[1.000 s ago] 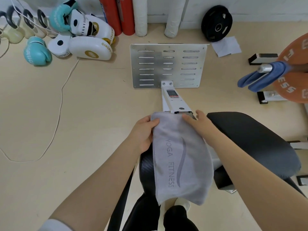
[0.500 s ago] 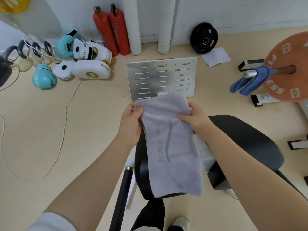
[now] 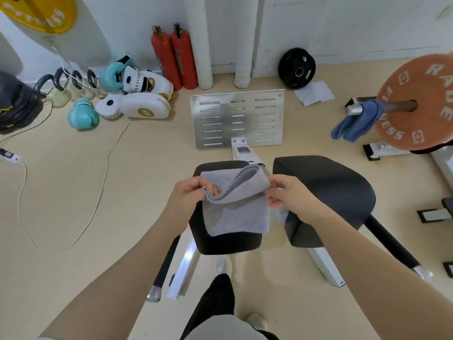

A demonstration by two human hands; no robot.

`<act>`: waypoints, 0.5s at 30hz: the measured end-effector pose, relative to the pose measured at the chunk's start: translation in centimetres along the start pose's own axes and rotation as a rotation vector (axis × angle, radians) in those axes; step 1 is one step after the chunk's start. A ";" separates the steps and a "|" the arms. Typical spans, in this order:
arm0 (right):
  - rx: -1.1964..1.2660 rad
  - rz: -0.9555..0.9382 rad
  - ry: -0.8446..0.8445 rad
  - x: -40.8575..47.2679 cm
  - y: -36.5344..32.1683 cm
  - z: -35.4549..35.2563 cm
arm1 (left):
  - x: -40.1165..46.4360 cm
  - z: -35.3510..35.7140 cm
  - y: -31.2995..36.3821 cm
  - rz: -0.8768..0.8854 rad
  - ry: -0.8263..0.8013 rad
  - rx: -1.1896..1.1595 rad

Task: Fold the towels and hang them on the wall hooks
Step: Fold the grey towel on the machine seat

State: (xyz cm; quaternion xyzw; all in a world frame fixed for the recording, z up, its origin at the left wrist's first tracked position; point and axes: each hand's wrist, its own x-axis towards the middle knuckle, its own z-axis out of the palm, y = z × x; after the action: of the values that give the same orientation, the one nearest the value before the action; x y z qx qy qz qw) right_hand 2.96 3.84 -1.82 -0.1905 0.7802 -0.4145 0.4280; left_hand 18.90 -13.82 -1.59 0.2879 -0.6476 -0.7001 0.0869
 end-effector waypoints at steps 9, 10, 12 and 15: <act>0.210 0.258 0.121 -2.7 1.4 2.7 | -7.0 2.9 -5.1 -0.200 0.199 0.407; 0.127 0.225 0.125 -2.8 1.9 2.9 | -7.0 3.1 -5.3 -0.218 0.240 0.445; 0.010 0.176 0.145 -3.1 2.5 3.2 | -6.6 3.2 -5.3 -0.214 0.353 0.485; -0.032 0.122 0.190 -2.6 2.5 3.1 | -4.9 3.3 -4.4 -0.160 0.427 0.430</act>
State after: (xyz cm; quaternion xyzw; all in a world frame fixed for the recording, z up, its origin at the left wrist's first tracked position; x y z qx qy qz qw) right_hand 7.13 5.46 -3.39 -0.1092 0.8340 -0.3913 0.3733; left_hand 22.29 -7.99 -4.36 0.4901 -0.7232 -0.4756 0.1027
